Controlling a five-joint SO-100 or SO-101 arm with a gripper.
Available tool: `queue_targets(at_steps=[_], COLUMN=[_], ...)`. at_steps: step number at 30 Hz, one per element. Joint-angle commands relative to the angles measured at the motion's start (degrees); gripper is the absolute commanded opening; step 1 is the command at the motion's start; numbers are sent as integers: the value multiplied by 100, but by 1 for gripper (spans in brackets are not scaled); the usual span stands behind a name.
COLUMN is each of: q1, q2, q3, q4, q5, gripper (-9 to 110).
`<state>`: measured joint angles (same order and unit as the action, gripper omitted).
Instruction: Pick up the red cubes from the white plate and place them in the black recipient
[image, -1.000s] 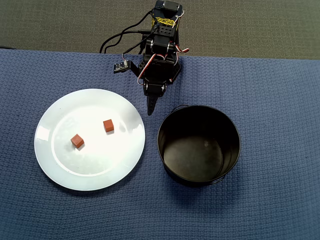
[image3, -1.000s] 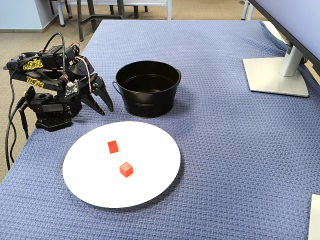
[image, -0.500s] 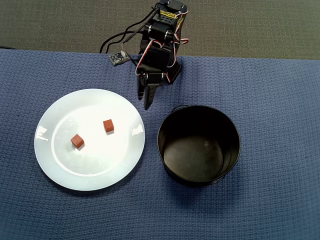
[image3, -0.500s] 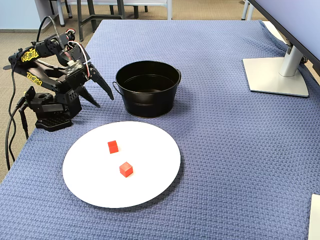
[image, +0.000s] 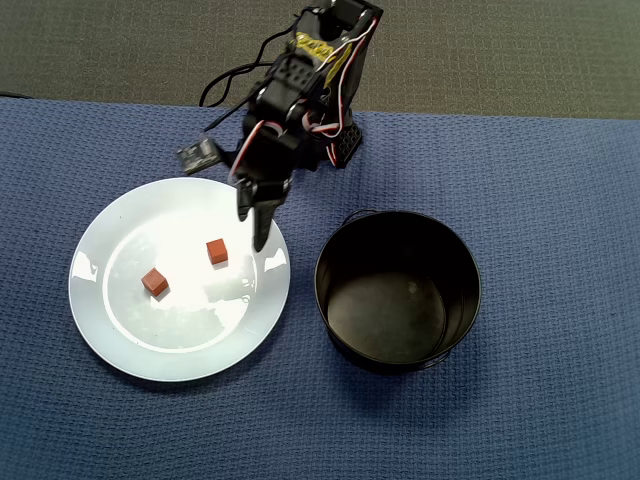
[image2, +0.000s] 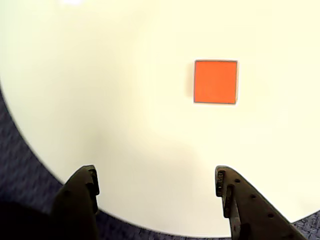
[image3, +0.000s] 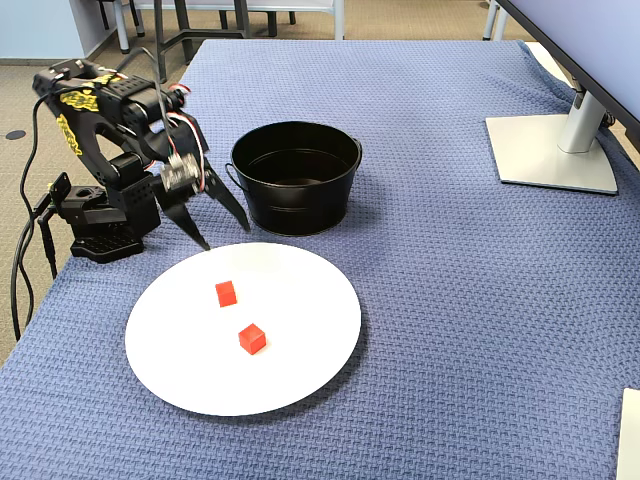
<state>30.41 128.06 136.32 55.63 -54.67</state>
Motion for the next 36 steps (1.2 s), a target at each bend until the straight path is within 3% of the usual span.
queue_targets(at_steps=[1, 17, 36], q1=[264, 923, 888], q2=[-1046, -2777, -3542], q3=[-809, -1969, -1969], q4=[-255, -237, -756], q5=[44, -378, -413], gripper=[22, 17, 12])
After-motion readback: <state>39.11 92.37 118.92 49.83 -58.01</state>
